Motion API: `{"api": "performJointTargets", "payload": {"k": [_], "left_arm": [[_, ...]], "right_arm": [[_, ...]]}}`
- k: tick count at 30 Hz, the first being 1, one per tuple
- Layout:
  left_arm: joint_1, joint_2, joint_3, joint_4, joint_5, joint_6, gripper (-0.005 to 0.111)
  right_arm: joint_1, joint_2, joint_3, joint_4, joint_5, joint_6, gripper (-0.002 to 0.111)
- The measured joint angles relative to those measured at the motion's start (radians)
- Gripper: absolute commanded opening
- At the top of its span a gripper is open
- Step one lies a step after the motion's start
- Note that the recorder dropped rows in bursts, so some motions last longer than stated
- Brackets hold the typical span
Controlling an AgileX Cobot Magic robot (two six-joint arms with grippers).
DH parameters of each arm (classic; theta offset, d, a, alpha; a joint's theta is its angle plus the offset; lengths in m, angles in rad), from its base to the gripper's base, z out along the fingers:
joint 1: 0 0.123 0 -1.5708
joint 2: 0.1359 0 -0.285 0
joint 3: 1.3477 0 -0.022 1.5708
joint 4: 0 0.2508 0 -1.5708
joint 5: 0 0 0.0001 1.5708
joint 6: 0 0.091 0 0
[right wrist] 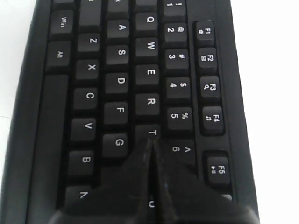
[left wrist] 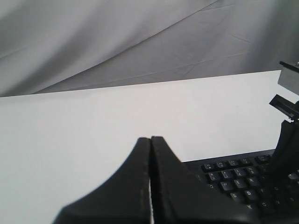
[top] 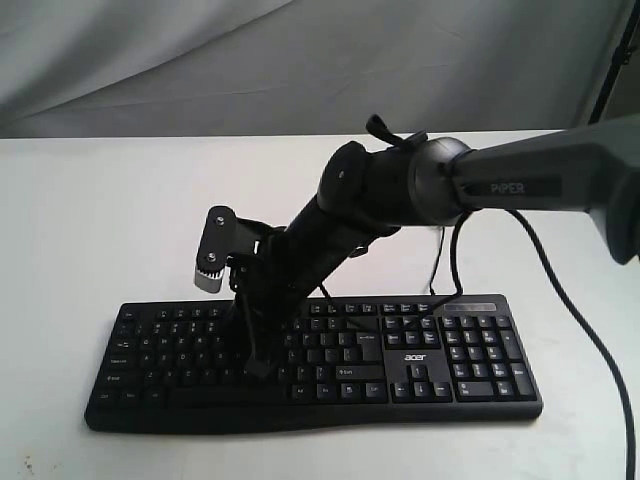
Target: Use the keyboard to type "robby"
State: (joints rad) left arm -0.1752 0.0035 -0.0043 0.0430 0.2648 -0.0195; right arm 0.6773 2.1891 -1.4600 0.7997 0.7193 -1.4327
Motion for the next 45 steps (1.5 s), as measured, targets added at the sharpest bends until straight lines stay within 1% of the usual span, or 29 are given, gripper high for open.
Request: {"api": "performJointTargets", "payload": {"k": [22,28,34,38,41,45], "left_arm": [[0.000,0.000,0.000,0.000,0.000,0.000,0.000],[0.000,0.000,0.000,0.000,0.000,0.000,0.000],[0.000,0.000,0.000,0.000,0.000,0.000,0.000],[0.000,0.000,0.000,0.000,0.000,0.000,0.000],[0.000,0.000,0.000,0.000,0.000,0.000,0.000],[0.000,0.000,0.000,0.000,0.000,0.000,0.000]], "right_arm": [[0.000,0.014,-0.002,0.007,0.000,0.007,0.000],[0.000,-0.024,-0.002,-0.008,0.000,0.007,0.000],[0.000,-0.130,-0.002,-0.055,0.008,0.046,0.000],[0.000,-0.278,-0.002,-0.055,0.027,0.088,0.000],[0.000,-0.415,-0.002,-0.057,0.030,0.155,0.000],[0.000,-0.572,-0.002,-0.024,0.031,0.177,0.000]]}}
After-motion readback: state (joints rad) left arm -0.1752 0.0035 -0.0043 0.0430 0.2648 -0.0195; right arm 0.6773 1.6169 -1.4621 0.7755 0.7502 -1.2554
